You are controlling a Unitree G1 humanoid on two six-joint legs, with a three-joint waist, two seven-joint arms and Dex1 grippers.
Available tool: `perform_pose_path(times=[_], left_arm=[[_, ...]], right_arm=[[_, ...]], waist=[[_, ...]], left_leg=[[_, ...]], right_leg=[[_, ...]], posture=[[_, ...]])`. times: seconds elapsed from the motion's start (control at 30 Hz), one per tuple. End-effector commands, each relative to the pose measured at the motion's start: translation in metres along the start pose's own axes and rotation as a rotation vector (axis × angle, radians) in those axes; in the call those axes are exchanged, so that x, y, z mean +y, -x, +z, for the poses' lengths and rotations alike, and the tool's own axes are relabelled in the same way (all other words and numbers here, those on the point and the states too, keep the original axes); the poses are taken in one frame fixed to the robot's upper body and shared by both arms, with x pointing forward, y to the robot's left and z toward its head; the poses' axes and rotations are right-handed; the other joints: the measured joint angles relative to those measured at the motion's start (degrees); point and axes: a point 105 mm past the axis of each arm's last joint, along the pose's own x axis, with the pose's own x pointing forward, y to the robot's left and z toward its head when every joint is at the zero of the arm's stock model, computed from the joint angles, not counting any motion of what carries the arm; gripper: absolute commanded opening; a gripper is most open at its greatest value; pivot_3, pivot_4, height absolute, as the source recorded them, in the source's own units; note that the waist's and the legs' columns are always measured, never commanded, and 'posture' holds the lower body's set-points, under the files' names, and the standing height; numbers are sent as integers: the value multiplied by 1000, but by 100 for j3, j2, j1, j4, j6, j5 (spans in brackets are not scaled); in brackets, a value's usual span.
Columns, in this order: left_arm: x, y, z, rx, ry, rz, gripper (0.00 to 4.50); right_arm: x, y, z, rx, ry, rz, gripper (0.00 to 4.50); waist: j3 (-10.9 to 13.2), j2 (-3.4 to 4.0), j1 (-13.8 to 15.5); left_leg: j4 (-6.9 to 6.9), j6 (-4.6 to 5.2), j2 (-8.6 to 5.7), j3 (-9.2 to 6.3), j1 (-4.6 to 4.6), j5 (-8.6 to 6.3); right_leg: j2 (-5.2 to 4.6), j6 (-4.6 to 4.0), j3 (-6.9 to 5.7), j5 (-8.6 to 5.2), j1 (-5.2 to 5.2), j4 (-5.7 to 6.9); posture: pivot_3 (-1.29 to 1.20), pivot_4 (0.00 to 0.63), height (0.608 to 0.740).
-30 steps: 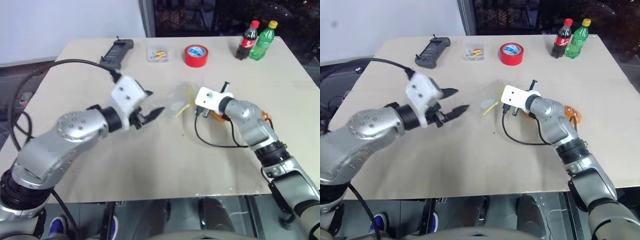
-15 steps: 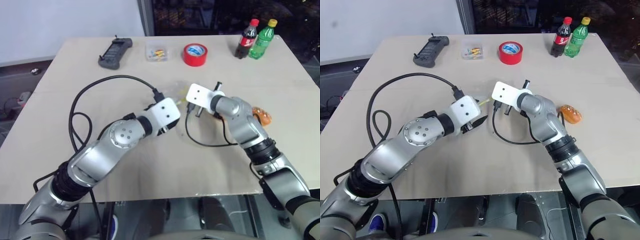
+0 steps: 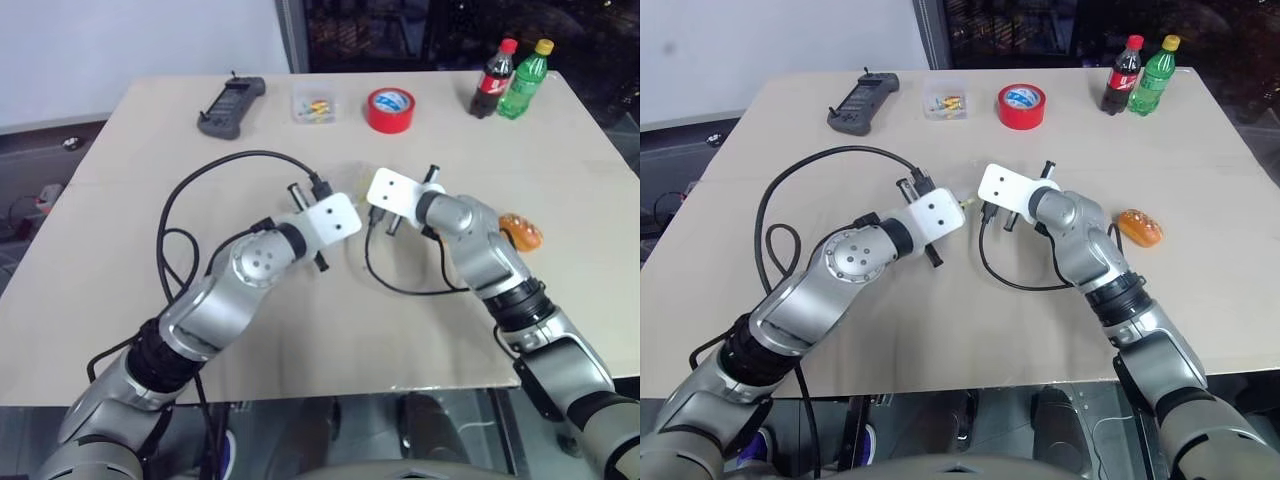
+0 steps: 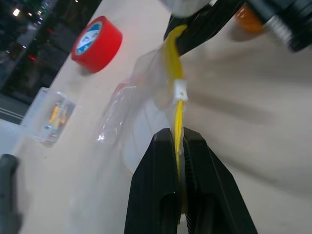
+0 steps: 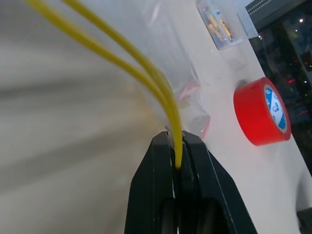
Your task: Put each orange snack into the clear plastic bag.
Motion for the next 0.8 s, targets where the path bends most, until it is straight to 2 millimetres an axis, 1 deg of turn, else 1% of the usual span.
perform_pose_path(times=[0.03,0.1,0.13,0.23,0.27,0.3,0.33,0.37,0.4,0.47,0.6,0.7,0.8], left_arm=[[24,3,-7,-29,11,81,0],[32,2,-15,-40,50,110,0],[35,2,-17,-48,59,119,0],[34,1,-21,-116,154,65,0],[35,2,-21,-144,177,61,0],[37,3,-21,-166,191,63,0],[37,5,-21,-185,206,56,0],[35,6,-21,-210,223,44,0],[33,8,-21,-227,234,32,0],[29,12,-21,-253,243,5,0],[29,17,-21,-275,268,-21,0],[28,20,-20,-285,277,-41,0],[25,22,-19,-284,280,-52,0]], right_arm=[[-10,12,9,-49,-16,-59,820],[-14,24,5,-57,-124,-83,1630],[-14,29,3,-59,-157,-82,1630],[-19,50,-1,-76,-316,-102,1630],[-20,58,1,-102,-443,-100,1630],[-19,62,3,-127,-546,-90,1040],[-17,65,5,-148,-621,-74,823],[-14,65,9,-168,-680,-57,392],[-12,63,14,-190,-729,-43,84],[-8,60,25,-225,-800,-13,84],[1,53,46,-280,-889,47,84],[5,50,59,-322,-937,81,84],[7,51,68,-351,-957,112,84]], waist=[[0,0,0],[0,0,6],[0,0,14],[0,0,29],[0,0,29],[0,0,21],[-1,1,13],[-1,1,-1],[-2,2,-8],[-2,3,-46],[-2,4,-87],[-2,5,-89],[-2,5,-111]], left_leg=[[1,0,0,0,0,0],[5,0,2,-4,-1,0],[7,0,2,-6,-2,0],[17,1,-1,-9,-6,0],[22,1,-1,-9,-7,-1],[27,2,-2,-10,-7,-1],[31,2,-1,-13,-7,-1],[33,2,0,-14,-6,-1],[33,2,5,-14,-4,-1],[34,2,8,-14,1,-1],[39,3,5,-14,0,-2],[45,3,3,-18,0,-2],[47,3,3,-17,0,-2]], right_leg=[[0,0,0,0,0,0],[0,0,-2,0,0,2],[0,0,-4,0,0,3],[-4,1,-7,0,3,4],[-5,1,-8,1,6,3],[-5,1,-8,1,8,4],[-5,2,-10,1,10,6],[-4,1,-10,1,10,10],[0,-2,-10,3,10,13],[2,-5,-11,5,11,17],[-1,-9,-11,9,11,24],[-2,-8,-15,9,10,33],[-2,-8,-14,9,10,36]], posture=[[0,150,740],[0,150,740],[0,150,740],[0,150,740],[0,150,740],[0,150,740],[0,150,740],[0,150,740],[0,150,740],[0,150,740],[0,150,740],[0,150,740],[0,150,740]])
